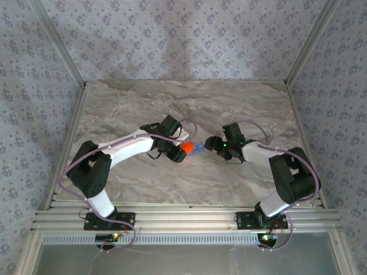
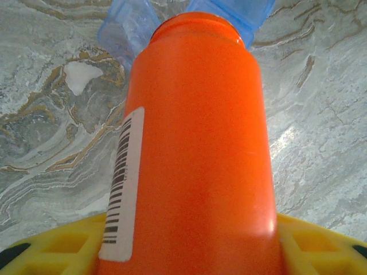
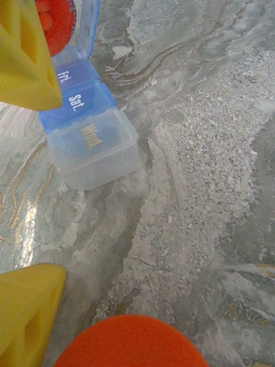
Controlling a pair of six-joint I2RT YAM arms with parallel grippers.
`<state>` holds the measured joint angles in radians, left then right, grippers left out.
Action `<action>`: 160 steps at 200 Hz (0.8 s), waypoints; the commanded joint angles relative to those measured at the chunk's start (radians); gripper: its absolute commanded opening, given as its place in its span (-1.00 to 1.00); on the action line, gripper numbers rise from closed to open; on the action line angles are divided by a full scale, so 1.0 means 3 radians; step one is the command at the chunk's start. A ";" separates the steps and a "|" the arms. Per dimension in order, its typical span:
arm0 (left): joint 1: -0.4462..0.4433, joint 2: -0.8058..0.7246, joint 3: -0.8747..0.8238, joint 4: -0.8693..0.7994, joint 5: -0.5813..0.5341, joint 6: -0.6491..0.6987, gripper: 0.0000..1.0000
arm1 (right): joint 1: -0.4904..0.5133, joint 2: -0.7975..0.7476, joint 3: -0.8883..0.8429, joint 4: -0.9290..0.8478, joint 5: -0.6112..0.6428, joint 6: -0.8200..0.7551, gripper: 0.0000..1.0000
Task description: Sort the pills into containers
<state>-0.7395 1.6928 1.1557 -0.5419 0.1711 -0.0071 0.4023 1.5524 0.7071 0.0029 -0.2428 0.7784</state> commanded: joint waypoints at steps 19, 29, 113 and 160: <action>-0.0006 0.0025 0.0171 -0.0168 0.0000 0.0099 -1.00 | 0.0038 0.0051 0.0106 -0.0061 0.0037 0.0034 0.46; -0.0008 0.0036 0.0177 -0.0195 -0.0002 0.0100 -1.00 | 0.0042 0.0060 0.0108 -0.0060 0.0037 0.0034 0.46; -0.0008 0.0153 0.0294 -0.0388 -0.0010 0.0144 -1.00 | 0.0050 0.0067 0.0108 -0.0047 0.0039 0.0040 0.45; -0.0009 0.0171 0.0364 -0.0434 -0.0042 0.0176 -1.00 | 0.0050 0.0077 0.0105 -0.0045 0.0032 0.0043 0.45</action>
<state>-0.7395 1.7321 1.2266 -0.6380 0.1673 0.0193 0.4114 1.5665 0.7170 0.0036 -0.2424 0.7788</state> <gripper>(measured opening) 0.531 0.726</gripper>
